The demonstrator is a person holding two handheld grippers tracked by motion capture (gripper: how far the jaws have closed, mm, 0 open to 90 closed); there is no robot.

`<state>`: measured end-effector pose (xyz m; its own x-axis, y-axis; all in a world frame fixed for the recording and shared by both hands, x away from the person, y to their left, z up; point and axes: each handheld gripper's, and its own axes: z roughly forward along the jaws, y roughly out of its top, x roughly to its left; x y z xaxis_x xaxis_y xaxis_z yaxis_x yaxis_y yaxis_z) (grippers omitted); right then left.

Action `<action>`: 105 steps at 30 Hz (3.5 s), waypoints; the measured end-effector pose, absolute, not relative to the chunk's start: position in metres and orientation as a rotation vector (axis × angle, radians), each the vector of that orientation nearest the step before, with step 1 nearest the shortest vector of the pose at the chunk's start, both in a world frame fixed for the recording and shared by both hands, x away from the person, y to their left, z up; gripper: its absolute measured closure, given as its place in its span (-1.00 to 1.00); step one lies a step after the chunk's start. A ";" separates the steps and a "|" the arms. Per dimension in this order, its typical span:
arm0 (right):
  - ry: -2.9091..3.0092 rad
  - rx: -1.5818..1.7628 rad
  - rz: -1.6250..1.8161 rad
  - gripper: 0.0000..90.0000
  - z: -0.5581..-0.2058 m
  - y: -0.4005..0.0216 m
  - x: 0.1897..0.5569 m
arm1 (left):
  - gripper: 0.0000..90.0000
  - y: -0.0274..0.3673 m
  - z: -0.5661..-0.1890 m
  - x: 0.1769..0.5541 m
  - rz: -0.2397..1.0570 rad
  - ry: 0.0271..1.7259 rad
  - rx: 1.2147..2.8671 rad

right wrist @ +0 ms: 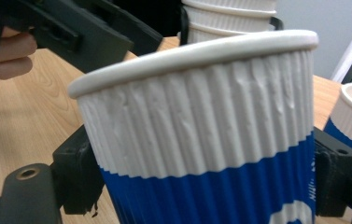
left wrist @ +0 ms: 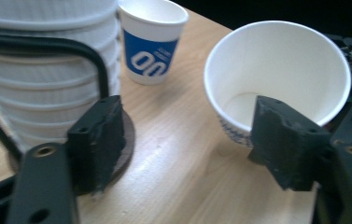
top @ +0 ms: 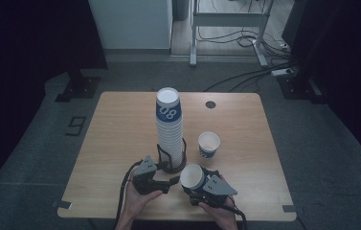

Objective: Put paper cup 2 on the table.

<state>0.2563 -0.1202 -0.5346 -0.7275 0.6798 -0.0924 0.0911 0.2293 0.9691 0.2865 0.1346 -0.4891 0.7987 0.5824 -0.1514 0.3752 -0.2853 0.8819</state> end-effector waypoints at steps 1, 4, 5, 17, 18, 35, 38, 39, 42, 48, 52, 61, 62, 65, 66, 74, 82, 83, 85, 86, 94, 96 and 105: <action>1.998 0.709 1.519 -0.64 -0.535 -0.121 0.257 | -0.49 0.136 -0.490 0.286 0.249 0.723 1.904; 1.982 0.740 1.534 -0.64 -0.535 -0.126 0.258 | -0.58 0.141 -0.493 0.284 0.309 0.737 1.889; 1.978 0.750 1.532 -0.64 -0.535 -0.127 0.258 | -0.59 0.142 -0.494 0.284 0.315 0.738 1.883; 1.954 0.816 1.526 -0.63 -0.535 -0.140 0.263 | -0.69 0.158 -0.511 0.282 0.404 0.772 1.838; 1.947 0.828 1.523 -0.63 -0.535 -0.142 0.263 | -0.69 0.159 -0.512 0.282 0.411 0.770 1.825; 1.843 0.938 1.506 -0.62 -0.529 -0.172 0.273 | -0.69 0.169 -0.533 0.281 0.501 0.814 1.786; 1.819 0.963 1.507 -0.62 -0.528 -0.178 0.277 | -0.69 0.170 -0.534 0.281 0.508 0.813 1.802; 1.814 0.968 1.506 -0.62 -0.528 -0.179 0.278 | -0.69 0.169 -0.535 0.282 0.511 0.808 1.806; 1.786 0.997 1.505 -0.62 -0.528 -0.185 0.282 | -0.69 0.169 -0.540 0.282 0.528 0.816 1.788; 1.745 1.053 1.496 -0.62 -0.529 -0.195 0.293 | -0.69 0.175 -0.543 0.280 0.546 0.845 1.745; 1.717 1.092 1.488 -0.62 -0.529 -0.200 0.301 | -0.69 0.174 -0.544 0.279 0.563 0.840 1.745; 1.623 1.202 1.473 -0.62 -0.531 -0.219 0.322 | -0.69 0.178 -0.545 0.271 0.627 0.843 1.656; 1.622 1.210 1.455 -0.62 -0.532 -0.220 0.323 | -0.69 0.177 -0.545 0.271 0.625 0.840 1.660; 1.627 1.227 1.426 -0.62 -0.537 -0.221 0.329 | -0.69 0.177 -0.545 0.271 0.628 0.839 1.664; 1.621 1.238 1.428 -0.62 -0.538 -0.222 0.331 | -0.69 0.177 -0.545 0.271 0.629 0.840 1.662; 1.614 1.306 1.387 -0.64 -0.548 -0.227 0.344 | -0.69 0.179 -0.546 0.270 0.624 0.835 1.645; 1.642 1.315 1.326 -0.64 -0.550 -0.227 0.345 | -0.68 0.179 -0.546 0.271 0.621 0.834 1.646; 1.647 1.318 1.319 -0.64 -0.550 -0.227 0.344 | -0.68 0.179 -0.546 0.271 0.618 0.836 1.647; 1.653 1.328 1.297 -0.65 -0.550 -0.226 0.343 | -0.68 0.179 -0.546 0.271 0.619 0.831 1.648; 1.659 1.336 1.267 -0.65 -0.549 -0.226 0.343 | -0.68 0.179 -0.546 0.270 0.621 0.830 1.646; 1.616 1.326 1.275 -0.67 -0.549 -0.225 0.347 | -0.68 0.179 -0.546 0.271 0.617 0.831 1.648; 1.644 1.352 1.259 -0.69 -0.548 -0.224 0.350 | -0.68 0.179 -0.546 0.271 0.612 0.836 1.645; 1.707 1.436 1.140 -0.71 -0.550 -0.224 0.343 | -0.68 0.179 -0.546 0.271 0.613 0.835 1.647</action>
